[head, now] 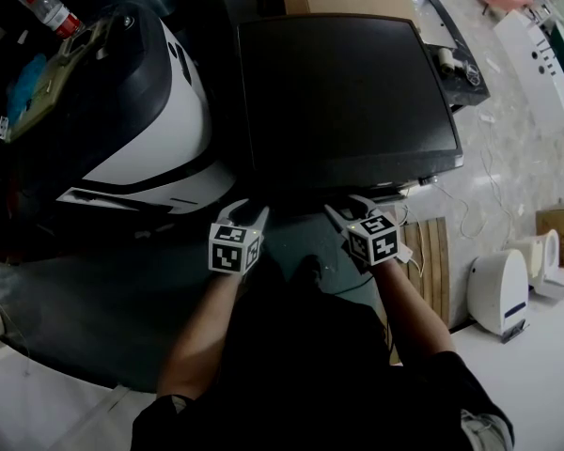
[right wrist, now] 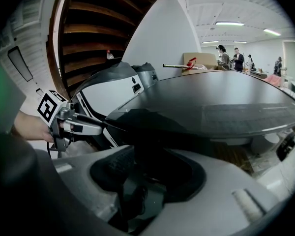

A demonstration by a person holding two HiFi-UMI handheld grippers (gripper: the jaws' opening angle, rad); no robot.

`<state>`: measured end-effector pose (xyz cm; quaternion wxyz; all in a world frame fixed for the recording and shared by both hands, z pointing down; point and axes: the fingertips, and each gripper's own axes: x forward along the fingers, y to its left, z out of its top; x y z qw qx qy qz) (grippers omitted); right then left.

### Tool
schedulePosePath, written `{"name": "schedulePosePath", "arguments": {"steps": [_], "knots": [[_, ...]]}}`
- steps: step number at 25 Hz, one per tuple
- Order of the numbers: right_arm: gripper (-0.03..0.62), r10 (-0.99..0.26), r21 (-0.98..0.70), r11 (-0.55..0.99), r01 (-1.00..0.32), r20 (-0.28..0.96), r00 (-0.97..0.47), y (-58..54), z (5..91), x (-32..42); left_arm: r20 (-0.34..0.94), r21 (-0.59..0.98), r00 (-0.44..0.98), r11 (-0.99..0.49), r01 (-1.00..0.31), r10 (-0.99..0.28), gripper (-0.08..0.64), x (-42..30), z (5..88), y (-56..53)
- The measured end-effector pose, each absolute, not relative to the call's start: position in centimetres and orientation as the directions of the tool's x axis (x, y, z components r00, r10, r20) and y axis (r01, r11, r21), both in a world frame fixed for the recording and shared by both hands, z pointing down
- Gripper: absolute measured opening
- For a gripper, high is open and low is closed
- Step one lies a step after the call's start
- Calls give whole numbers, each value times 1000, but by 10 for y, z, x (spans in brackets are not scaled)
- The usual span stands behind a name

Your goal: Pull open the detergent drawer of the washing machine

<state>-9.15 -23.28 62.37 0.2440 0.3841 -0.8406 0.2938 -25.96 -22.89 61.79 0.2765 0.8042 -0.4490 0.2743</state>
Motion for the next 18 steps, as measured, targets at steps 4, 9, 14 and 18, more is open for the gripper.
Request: {"name": "schedulePosePath", "arguments": {"steps": [4,9,14,18], "knots": [[179,-514,-317,517,-795,628,-585,-228,625,-89,683,202,444,-435,-878,-579,146,-260,618,-223],[178,-502,-334,516,-789,628,-595,-218,626,-88,687,207,444,-430,-879,-576,146,-258,618,-213],[173,-491,-356,518,-778,621,-611,-205,624,-87,683,218,442,-416,-883,-581,146,-257,617,-200],[158,-469,-368,527,-766,626,-623,-199,624,-82,686,226,446,-415,-881,-575,129,-258,618,-195]]}}
